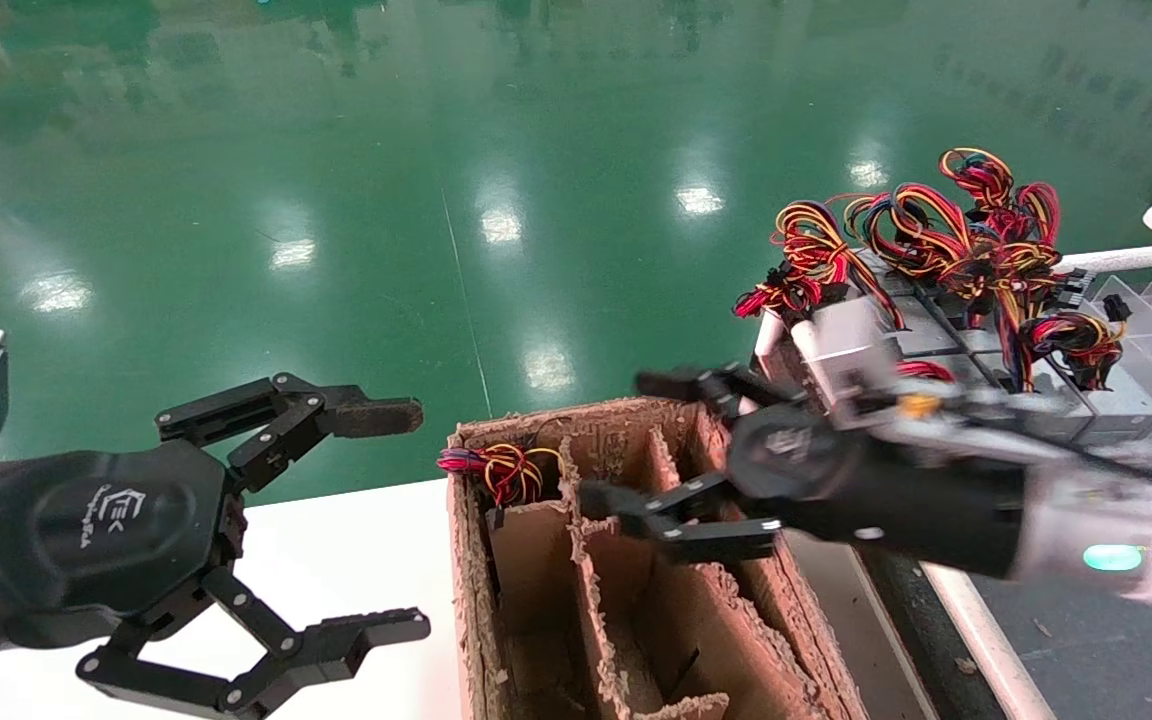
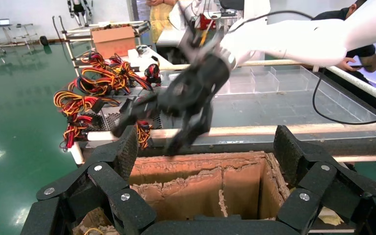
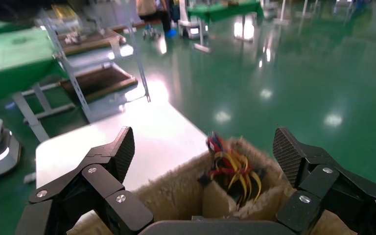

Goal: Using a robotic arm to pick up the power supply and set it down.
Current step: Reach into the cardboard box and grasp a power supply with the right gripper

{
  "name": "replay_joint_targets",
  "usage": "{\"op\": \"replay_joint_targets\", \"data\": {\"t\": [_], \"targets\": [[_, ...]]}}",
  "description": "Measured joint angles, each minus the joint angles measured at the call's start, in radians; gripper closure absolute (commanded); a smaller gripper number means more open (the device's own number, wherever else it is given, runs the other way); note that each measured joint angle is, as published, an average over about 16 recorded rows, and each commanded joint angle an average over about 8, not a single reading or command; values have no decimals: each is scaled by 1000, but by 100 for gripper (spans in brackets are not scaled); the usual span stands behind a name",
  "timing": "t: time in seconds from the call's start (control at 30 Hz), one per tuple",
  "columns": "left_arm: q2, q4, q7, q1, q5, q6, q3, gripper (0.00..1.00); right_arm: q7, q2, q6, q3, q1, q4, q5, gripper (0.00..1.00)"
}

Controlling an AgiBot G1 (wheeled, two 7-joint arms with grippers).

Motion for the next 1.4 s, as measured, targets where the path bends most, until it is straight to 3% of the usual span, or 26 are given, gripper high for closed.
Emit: {"op": "replay_joint_targets", "data": {"t": [0.17,0.2,0.23,0.43,0.5,0.9,1.4], "targets": [[0,0,0,0,0,0,0,0,-24,-89,1,-45,54,-119,-55,0],[0,0,0,0,0,0,0,0,-32,-108,0,-54,67,-148,-65,5],[0,0,0,0,0,0,0,0,-41,-127,-1,-62,79,-178,-75,13],[0,0,0,0,0,0,0,0,-123,-233,-18,-95,151,-372,-114,88],[0,0,0,0,0,0,0,0,-158,-265,-24,-102,172,-434,-124,100],[0,0,0,0,0,0,0,0,-355,-394,-41,-129,258,-704,-160,100],[0,0,0,0,0,0,0,0,-481,-429,5,-143,277,-792,-140,100]]}}
